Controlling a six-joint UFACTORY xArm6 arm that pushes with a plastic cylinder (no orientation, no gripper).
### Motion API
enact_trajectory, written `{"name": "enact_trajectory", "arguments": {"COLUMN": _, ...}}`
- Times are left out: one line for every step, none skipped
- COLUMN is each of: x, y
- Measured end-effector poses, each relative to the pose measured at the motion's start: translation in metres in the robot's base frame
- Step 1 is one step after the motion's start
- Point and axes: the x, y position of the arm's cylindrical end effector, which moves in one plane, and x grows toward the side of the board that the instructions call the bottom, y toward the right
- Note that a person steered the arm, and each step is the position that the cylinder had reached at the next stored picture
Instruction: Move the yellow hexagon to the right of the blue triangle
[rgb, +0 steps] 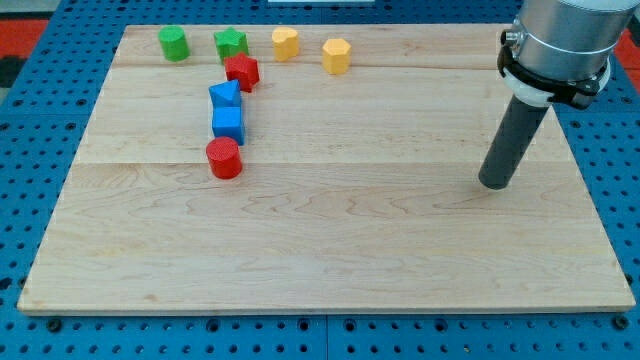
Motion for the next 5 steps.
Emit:
{"name": "enact_trajectory", "arguments": {"x": -0.046, "y": 0.000}}
{"name": "enact_trajectory", "arguments": {"x": -0.108, "y": 0.000}}
{"name": "enact_trajectory", "arguments": {"x": -0.167, "y": -0.023}}
{"name": "enact_trajectory", "arguments": {"x": -0.227, "y": -0.077}}
{"name": "enact_trajectory", "arguments": {"x": -0.237, "y": -0.132}}
